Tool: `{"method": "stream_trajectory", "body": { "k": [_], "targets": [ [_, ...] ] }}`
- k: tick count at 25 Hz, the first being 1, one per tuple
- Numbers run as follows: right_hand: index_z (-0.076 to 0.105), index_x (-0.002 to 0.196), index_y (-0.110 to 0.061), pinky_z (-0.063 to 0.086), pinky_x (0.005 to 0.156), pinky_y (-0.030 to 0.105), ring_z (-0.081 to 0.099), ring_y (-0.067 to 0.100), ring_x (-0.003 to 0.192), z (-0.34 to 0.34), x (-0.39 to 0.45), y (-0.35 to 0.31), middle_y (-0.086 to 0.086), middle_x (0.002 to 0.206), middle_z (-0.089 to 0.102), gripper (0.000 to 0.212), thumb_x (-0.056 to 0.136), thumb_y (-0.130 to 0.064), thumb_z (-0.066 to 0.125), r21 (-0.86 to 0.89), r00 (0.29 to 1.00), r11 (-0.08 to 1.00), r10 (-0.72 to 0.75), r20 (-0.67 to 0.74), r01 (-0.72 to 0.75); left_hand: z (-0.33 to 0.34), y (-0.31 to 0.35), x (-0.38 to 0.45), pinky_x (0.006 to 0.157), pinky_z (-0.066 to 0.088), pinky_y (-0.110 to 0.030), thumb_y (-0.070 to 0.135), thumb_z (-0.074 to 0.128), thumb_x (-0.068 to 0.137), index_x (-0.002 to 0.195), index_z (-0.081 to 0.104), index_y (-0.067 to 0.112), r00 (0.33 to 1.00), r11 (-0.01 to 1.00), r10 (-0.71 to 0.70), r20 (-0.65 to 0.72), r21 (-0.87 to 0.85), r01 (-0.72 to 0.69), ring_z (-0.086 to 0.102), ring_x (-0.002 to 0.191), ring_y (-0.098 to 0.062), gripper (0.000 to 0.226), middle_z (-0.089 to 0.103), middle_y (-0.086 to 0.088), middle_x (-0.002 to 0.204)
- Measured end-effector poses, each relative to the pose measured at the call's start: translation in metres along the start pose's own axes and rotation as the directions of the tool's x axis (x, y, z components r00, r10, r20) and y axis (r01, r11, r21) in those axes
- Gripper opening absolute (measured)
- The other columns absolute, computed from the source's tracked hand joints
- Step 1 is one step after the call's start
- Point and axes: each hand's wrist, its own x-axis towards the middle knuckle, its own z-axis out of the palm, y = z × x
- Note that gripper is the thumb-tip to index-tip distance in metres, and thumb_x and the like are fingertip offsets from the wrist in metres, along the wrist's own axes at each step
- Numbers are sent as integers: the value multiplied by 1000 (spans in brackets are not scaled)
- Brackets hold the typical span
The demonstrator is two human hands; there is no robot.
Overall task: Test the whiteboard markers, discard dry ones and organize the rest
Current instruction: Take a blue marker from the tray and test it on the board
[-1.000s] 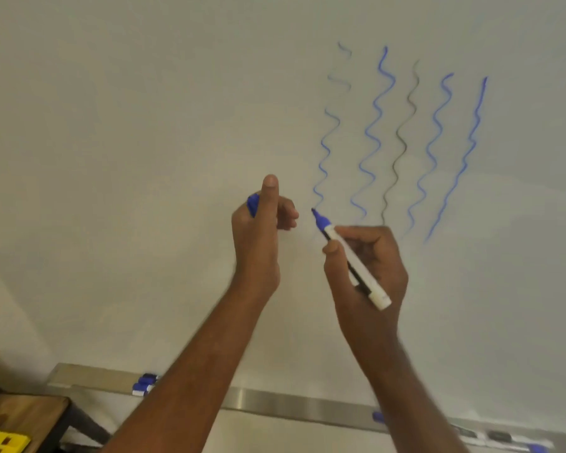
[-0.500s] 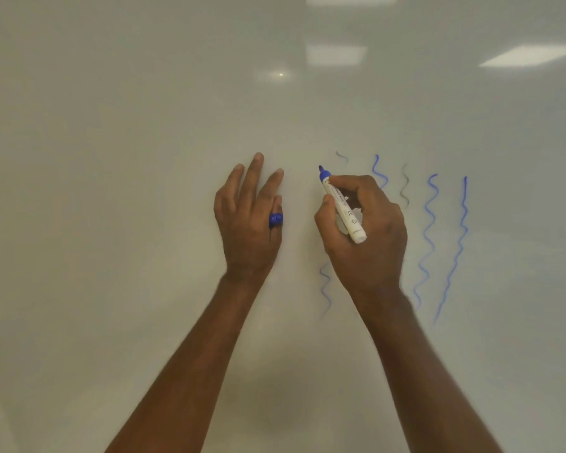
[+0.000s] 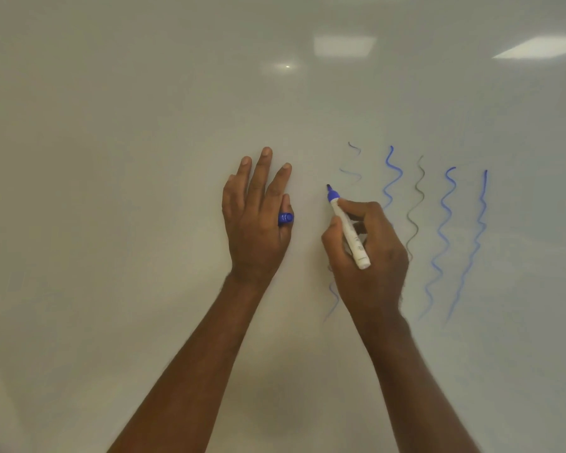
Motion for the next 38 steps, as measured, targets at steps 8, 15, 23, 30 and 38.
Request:
{"method": "stream_trajectory", "body": {
  "k": [8,15,23,30,38],
  "targets": [
    [73,105,-17,50,59,31,57,11,65,-7,-62,23,-8,75,61,19,87,-17,69,-76,998,997,-2,69,8,-1,2,-6,121,29,-51,16,50,103,146,53,15,1000,1000,2,-6,3,-2,34,149,-36,43,43,-13,158],
    [72,105,-19,49,58,32,55,9,64,-17,-102,34,-11,73,58,20,86,-24,66,-90,981,994,72,179,-57,0,3,-19,119,30,-54,16,48,103,146,53,14,1000,1000,8,27,-2,-8,33,149,-37,43,42,-13,158],
    [71,105,-22,49,56,34,54,9,62,-34,-139,45,-11,71,56,21,84,-19,71,-139,943,982,162,290,-126,-1,5,-30,119,28,-57,13,50,102,146,52,12,997,999,-18,73,-34,20,31,150,-38,45,41,-15,159],
    [61,101,-36,47,59,27,57,14,63,-78,-161,44,-6,82,64,30,92,-8,64,30,786,863,445,430,-505,-27,25,-58,125,18,-50,15,53,103,137,59,15,963,945,-147,227,-254,204,21,155,-30,35,33,-6,163],
    [70,106,-27,47,58,31,58,27,66,-157,-211,32,-1,82,67,19,93,-13,67,174,719,740,525,455,-650,-106,129,-187,92,53,-31,32,63,99,102,69,14,304,55,-557,773,-330,942,68,99,-7,20,74,0,106]
  ]
}}
